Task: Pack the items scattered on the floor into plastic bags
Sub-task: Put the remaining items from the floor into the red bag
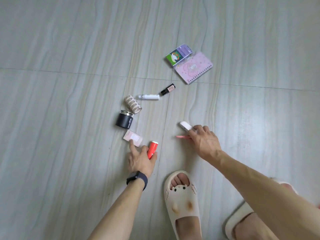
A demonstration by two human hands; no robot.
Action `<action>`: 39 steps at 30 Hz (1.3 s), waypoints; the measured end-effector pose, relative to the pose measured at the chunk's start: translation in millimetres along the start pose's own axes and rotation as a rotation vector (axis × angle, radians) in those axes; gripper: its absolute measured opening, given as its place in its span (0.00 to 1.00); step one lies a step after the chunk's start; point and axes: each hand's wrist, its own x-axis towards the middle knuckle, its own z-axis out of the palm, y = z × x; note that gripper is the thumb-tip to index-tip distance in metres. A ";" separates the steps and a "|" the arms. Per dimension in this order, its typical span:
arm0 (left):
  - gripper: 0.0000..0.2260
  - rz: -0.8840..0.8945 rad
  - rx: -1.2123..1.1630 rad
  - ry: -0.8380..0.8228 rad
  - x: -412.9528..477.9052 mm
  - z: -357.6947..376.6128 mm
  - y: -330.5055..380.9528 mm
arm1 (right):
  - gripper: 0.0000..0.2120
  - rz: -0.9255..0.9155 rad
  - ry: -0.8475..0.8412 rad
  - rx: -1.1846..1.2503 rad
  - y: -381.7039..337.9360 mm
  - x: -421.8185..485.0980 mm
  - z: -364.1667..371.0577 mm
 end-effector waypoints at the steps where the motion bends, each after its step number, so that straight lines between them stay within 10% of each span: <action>1: 0.12 0.023 -0.011 -0.027 -3.9 -2.3 4.4 | 0.20 0.028 -0.016 0.083 9.1 -8.4 -7.6; 12: 0.15 0.444 -0.142 -0.096 -34.7 -145.0 149.1 | 0.13 0.155 0.251 0.065 116.8 -146.9 -200.4; 19: 0.14 0.892 -0.098 0.071 -150.4 -226.8 281.5 | 0.33 0.279 0.546 0.254 148.5 -270.2 -254.6; 28: 0.14 1.106 0.060 0.039 -258.6 -172.1 345.9 | 0.12 0.594 0.845 0.860 182.1 -440.4 -142.7; 39: 0.14 1.216 0.239 -0.199 -313.5 -44.0 381.2 | 0.17 1.174 0.608 0.921 261.4 -561.3 24.3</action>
